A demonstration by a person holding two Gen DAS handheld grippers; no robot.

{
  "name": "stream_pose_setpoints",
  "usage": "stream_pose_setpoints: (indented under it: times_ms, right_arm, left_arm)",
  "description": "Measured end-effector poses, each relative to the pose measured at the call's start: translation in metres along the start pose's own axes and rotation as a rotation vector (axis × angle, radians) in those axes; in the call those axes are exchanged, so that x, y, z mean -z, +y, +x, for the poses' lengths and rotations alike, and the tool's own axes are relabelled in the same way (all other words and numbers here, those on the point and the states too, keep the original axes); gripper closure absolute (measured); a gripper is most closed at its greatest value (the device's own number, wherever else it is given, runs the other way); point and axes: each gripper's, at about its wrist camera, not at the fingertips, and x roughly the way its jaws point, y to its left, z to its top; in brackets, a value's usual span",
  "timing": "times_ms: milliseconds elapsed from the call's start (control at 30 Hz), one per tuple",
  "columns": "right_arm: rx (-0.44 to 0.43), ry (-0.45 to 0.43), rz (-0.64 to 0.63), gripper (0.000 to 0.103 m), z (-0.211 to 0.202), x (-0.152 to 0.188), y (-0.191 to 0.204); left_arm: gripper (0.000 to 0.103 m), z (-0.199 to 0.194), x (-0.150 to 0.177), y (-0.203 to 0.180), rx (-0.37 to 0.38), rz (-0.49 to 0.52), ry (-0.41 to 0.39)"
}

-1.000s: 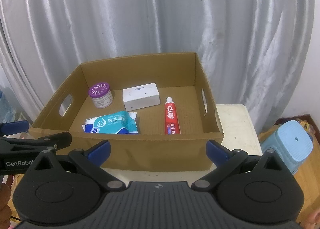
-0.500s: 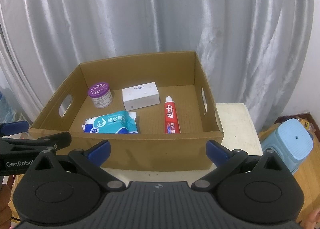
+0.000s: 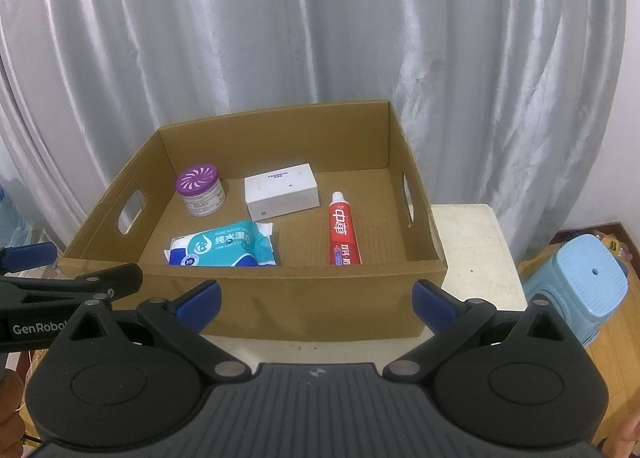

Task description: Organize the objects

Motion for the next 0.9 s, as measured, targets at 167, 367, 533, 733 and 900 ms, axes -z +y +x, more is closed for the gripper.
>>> stream_pose_setpoints:
  times_ms: [167, 367, 533, 733, 900]
  right_arm:
    - [0.0, -0.001, 0.0, 0.0, -0.0002, 0.0001, 0.0002]
    - [0.0, -0.001, 0.0, 0.0, -0.0008, -0.0001, -0.0001]
    - [-0.001, -0.001, 0.001, 0.0, -0.001, 0.0, 0.0001]
    - [0.0, -0.002, 0.001, 0.0, -0.0012, 0.0002, -0.0001]
    - [0.0, -0.002, 0.001, 0.0, -0.0013, 0.0001, 0.0]
  left_arm:
    - [0.0, -0.0005, -0.0007, 0.0004, -0.001, 0.001, -0.003]
    - [0.0, -0.0009, -0.0017, 0.0009, -0.001, 0.002, -0.004]
    - [0.0, -0.0015, -0.0022, 0.0014, -0.004, 0.005, -0.005]
    - [0.0, -0.0017, -0.0029, 0.0017, -0.005, 0.004, -0.004]
    - [0.0, -0.0022, -0.0029, 0.0022, -0.006, 0.003, -0.004]
